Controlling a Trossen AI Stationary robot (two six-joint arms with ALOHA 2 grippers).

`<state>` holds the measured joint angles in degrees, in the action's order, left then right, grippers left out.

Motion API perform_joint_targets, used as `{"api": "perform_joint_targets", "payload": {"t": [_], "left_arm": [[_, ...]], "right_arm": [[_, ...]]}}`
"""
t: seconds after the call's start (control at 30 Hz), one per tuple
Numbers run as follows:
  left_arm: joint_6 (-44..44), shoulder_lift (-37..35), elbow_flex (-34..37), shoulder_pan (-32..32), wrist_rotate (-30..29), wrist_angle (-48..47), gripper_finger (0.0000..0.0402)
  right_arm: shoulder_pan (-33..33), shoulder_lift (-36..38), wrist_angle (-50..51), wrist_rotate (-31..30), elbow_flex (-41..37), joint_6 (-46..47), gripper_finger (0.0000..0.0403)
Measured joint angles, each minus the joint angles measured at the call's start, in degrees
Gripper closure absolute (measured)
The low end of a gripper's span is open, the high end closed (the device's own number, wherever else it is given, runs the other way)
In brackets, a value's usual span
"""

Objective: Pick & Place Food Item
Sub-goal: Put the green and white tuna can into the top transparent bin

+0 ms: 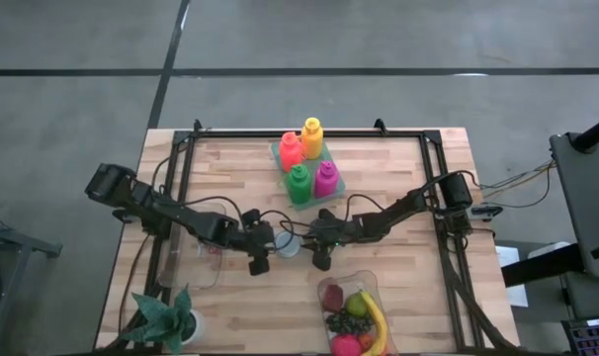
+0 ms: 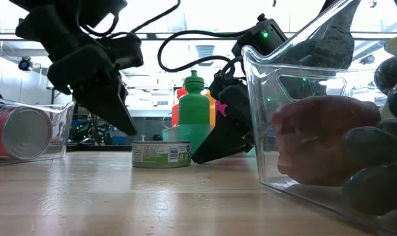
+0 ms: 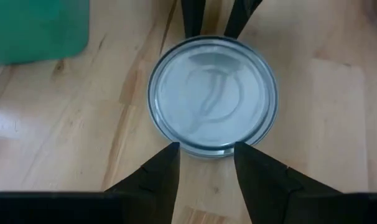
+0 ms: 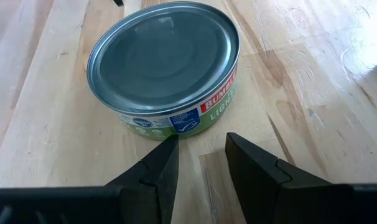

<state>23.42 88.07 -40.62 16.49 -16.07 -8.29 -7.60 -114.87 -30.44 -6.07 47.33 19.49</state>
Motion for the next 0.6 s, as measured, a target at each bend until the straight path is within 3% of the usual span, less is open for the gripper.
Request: {"api": "perform_joint_targets", "payload": {"t": [0.6], "left_arm": [[-2.6, -0.2, 1.0, -0.2, -0.6, 0.6, 0.0243]], "right_arm": [[0.0, 0.0, -0.2, 0.0, 0.0, 0.0, 0.0269]]}}
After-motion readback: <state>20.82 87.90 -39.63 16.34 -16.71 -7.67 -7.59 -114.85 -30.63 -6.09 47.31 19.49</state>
